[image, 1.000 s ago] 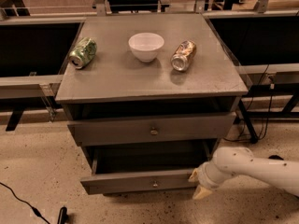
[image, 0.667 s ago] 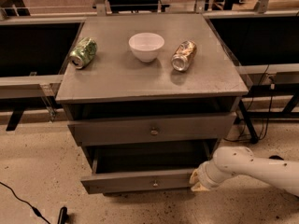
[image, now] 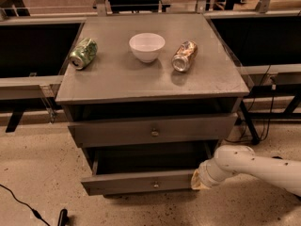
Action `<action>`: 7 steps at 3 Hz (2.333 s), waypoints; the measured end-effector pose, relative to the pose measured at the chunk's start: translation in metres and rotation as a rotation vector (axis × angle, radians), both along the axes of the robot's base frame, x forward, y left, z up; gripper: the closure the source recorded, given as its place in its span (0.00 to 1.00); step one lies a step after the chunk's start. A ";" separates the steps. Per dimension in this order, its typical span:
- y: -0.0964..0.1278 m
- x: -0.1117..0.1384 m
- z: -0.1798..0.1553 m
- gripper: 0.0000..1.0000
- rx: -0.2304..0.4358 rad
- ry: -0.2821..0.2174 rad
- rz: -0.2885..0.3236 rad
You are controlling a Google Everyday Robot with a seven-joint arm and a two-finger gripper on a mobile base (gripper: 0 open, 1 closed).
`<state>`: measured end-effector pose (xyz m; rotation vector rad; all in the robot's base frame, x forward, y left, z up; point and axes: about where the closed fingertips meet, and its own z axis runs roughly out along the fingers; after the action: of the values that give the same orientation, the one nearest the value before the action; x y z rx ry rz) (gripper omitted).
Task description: Close middle drawer
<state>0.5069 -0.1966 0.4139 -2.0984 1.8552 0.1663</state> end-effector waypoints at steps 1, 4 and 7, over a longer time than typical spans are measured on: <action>0.001 -0.002 0.000 0.82 0.000 0.000 0.000; 0.003 0.003 0.003 0.14 0.007 -0.013 -0.003; 0.008 -0.020 0.003 0.00 0.007 -0.013 -0.003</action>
Offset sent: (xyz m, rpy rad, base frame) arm 0.1445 -0.0054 0.0371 0.0643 -0.1476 -0.0310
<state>0.4874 -0.1883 0.4168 -2.0879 1.8476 0.1579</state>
